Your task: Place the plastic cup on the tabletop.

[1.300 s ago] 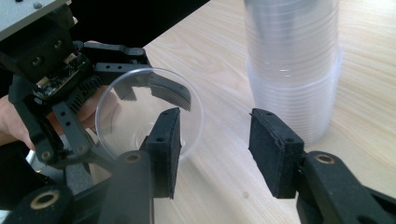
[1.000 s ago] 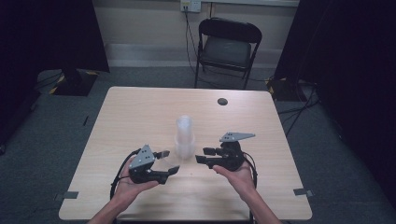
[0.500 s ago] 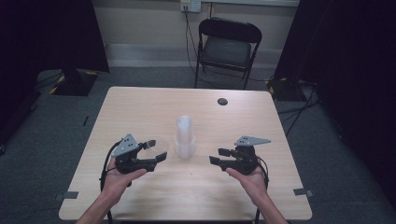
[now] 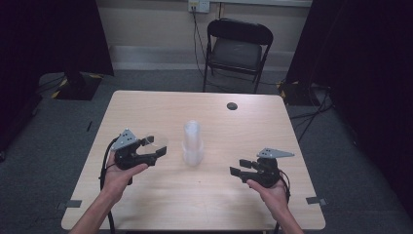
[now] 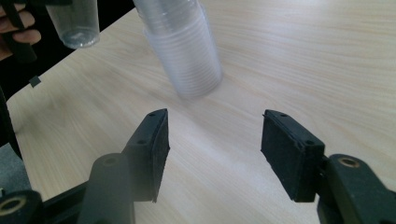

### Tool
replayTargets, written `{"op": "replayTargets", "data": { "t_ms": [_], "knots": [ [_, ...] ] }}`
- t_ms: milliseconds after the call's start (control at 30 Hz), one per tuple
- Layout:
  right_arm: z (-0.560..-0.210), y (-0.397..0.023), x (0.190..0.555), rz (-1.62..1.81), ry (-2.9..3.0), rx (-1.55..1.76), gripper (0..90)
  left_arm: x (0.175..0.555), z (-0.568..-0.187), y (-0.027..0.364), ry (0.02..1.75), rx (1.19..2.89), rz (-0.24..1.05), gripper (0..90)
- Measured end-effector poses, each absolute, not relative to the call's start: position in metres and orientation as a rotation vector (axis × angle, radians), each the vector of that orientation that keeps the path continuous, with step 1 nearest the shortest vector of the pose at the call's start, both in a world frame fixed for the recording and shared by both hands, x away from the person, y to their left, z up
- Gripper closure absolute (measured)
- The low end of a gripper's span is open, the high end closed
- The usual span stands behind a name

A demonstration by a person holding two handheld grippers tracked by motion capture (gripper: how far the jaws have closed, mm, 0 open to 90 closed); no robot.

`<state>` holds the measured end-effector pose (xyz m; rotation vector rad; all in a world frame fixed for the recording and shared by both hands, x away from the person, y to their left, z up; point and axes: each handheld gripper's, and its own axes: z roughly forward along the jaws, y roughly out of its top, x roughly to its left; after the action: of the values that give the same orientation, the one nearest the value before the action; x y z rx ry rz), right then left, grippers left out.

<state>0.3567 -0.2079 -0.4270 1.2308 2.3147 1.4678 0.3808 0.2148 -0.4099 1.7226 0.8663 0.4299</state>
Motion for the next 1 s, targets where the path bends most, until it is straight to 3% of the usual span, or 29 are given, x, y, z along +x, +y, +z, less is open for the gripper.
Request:
{"op": "replayTargets", "data": {
  "t_ms": [1000],
  "knots": [
    [-0.44,-0.214,0.35,1.432,2.312,1.236,42.7,0.45,-0.438,0.214,0.994,1.689,0.508,29.5]
  ]
}}
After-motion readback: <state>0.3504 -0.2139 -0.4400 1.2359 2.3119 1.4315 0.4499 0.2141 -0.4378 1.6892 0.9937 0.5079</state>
